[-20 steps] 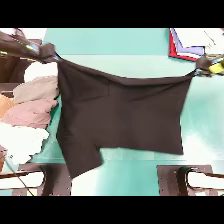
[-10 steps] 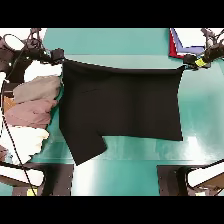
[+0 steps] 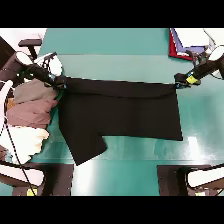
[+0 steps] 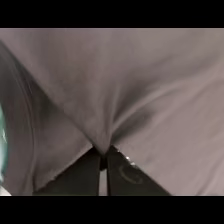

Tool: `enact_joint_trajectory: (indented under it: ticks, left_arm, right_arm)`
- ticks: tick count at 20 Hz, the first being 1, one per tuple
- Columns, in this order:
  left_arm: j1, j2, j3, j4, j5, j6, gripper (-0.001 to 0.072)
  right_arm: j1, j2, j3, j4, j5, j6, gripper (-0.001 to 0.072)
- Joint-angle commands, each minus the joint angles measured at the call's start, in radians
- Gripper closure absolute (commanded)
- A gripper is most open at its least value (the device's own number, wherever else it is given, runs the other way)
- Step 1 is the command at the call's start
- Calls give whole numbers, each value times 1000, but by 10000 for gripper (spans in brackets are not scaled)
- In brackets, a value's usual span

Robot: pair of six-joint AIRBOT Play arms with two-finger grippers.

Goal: Fold the shirts.

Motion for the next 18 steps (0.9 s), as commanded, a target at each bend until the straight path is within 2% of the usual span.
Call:
enact_joint_trajectory:
  ticks: [1,3,7,11,14,18]
  left_arm:
    - [2,4,-47,21,-48,-34,294]
    - [2,37,-47,21,-48,-77,282]
    - [1,192,-97,82,-115,-84,282]
    - [1,458,-441,119,-98,-90,281]
    - [2,631,-699,135,-59,-124,281]
    - [2,710,-888,136,-13,-159,281]
  right_arm:
    - [3,51,-82,8,-32,-2,247]
    - [-1,85,-82,9,-9,-2,242]
    - [-1,216,-83,8,113,-2,242]
    - [-1,366,-83,9,129,-2,242]
    - [-1,438,-83,9,177,-2,242]
    - [-1,472,-83,10,222,10,242]
